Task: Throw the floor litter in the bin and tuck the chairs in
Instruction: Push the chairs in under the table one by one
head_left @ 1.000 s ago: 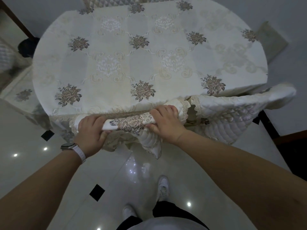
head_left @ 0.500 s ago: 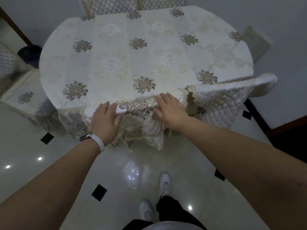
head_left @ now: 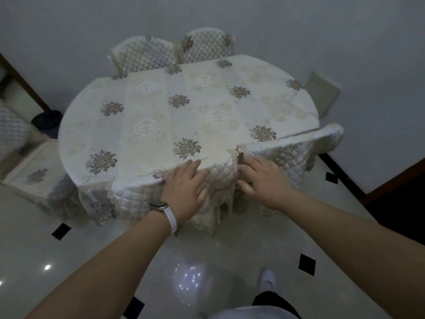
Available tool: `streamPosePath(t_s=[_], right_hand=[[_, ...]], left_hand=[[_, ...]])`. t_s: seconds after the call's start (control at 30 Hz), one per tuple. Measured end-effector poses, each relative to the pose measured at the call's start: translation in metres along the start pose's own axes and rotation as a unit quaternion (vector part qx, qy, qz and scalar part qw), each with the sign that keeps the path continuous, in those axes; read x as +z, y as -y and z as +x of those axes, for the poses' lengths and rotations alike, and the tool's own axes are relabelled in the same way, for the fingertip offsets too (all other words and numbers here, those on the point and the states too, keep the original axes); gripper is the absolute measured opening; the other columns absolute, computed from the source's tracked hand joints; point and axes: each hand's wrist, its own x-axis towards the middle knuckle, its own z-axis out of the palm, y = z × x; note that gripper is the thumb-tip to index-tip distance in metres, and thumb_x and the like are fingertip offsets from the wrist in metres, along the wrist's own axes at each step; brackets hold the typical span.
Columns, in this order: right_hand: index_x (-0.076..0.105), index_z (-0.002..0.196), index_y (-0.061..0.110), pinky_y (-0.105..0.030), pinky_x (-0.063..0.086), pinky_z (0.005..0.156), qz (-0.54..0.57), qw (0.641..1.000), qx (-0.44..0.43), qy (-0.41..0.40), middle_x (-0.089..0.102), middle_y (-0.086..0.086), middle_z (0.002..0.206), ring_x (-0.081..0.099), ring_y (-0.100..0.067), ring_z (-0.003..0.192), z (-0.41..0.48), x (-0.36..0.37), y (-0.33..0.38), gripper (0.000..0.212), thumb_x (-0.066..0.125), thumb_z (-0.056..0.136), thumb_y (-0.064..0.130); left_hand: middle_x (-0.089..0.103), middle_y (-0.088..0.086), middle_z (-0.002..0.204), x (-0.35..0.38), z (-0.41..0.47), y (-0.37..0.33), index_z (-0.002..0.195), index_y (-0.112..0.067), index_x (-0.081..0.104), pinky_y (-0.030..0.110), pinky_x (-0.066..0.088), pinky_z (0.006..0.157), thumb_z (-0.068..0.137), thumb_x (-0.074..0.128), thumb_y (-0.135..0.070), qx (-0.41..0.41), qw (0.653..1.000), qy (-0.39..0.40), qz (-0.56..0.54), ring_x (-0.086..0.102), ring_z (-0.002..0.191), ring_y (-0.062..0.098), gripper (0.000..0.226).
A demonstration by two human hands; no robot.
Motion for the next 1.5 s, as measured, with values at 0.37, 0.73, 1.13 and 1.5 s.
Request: streamPosePath(t_s=[0.37,0.73,1.13,1.5], right_hand=[[0.06,0.124,0.016,-0.043,0.042,0.102,0.014,1.0,-0.017,-0.017,0.06,-0.007,0.125,0.053,-0.028,0.117,-0.03,-0.015,-0.159,0.052,0.04,0.091,0.05],[0.06,0.121,0.016,-0.043,0.04,0.102,0.024,0.999,-0.013,-0.019,0.058,-0.006,0.126,0.051,-0.027,0.119,-0.046,-0.01,-0.279,0.047,0.043,0.091,0.049],[0.056,0.125,0.013,-0.044,0.043,0.101,0.032,0.999,0.015,-0.007,0.058,-0.009,0.127,0.051,-0.028,0.118,-0.014,0.004,-0.312,0.053,0.044,0.09,0.05],[0.057,0.129,0.014,-0.044,0.041,0.104,0.049,0.996,-0.044,0.054,0.058,-0.007,0.128,0.052,-0.027,0.119,0.039,0.034,-0.336,0.056,0.043,0.092,0.054]], left_hand=[[0.06,0.009,0.132,0.04,0.098,-0.135,0.126,-0.022,0.06,0.048,0.044,0.102,0.089,0.045,-0.043,0.003,1.0,0.015,0.019,0.054,0.123,0.032,0.044],[0.059,0.008,0.135,0.073,0.166,-0.208,0.128,-0.024,0.06,0.049,0.041,0.103,0.087,0.041,-0.048,-0.026,0.999,0.023,0.041,0.052,0.124,0.032,0.051],[0.055,0.006,0.139,0.121,0.221,-0.205,0.136,-0.022,0.052,0.045,0.039,0.104,0.092,0.033,-0.052,-0.045,0.998,0.031,-0.014,0.048,0.128,0.028,0.056],[0.064,0.0,0.117,0.164,0.239,-0.185,0.124,-0.022,0.062,0.044,0.042,0.094,0.093,0.038,-0.055,-0.068,0.996,-0.005,-0.065,0.058,0.106,0.026,0.051]])
